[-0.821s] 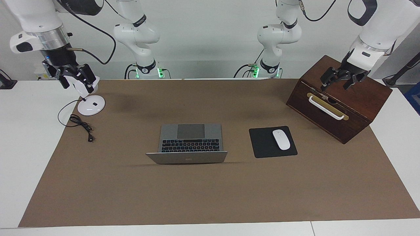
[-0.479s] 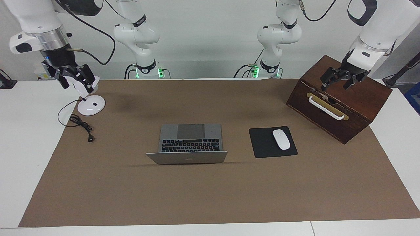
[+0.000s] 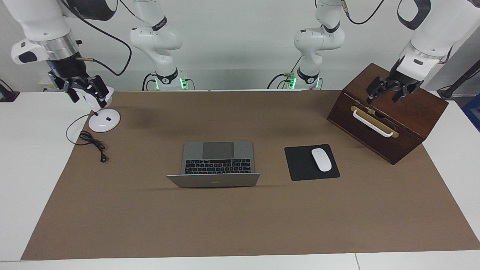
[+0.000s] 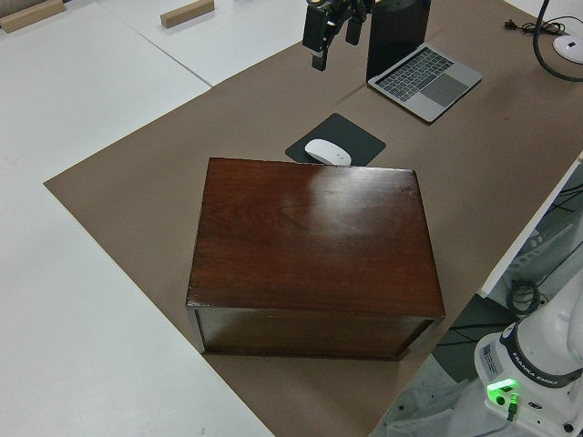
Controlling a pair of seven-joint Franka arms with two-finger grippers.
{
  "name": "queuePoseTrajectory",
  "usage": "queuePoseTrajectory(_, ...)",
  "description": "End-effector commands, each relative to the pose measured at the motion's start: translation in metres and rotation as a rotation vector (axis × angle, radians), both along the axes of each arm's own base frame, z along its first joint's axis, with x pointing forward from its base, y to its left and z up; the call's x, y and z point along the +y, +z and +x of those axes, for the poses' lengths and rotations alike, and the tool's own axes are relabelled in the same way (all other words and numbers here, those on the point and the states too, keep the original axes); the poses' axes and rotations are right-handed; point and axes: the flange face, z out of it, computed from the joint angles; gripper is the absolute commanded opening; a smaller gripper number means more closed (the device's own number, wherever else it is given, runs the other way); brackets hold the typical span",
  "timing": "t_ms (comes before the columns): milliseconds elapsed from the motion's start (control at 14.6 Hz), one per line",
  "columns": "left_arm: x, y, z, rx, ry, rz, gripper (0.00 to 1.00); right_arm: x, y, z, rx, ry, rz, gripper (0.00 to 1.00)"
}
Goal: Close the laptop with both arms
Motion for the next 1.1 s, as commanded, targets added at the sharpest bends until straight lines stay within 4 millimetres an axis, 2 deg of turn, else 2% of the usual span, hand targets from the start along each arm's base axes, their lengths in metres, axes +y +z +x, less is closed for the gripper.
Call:
queuePoseTrajectory(0,0.003,0.000,0.002,-0.007,0.001,0.003,1.00,-0.004,0.000,-0.004,0.001,0.017,-0.004,1.00)
queuePoseTrajectory(753,0.005,0.000,0.002,-0.013,0.009,0.012,1.00,-0.005,0.000,-0.005,0.003,0.015,-0.004,1.00)
queuePoseTrajectory(890,0.019,0.002,0.004,-0.036,0.026,0.007,1.00,-0.005,0.000,-0.005,0.003,0.014,-0.004,1.00)
queuePoseTrajectory(1027,0.016,0.002,0.005,-0.036,0.025,0.007,1.00,-0.005,0.000,-0.004,0.001,0.014,-0.004,1.00)
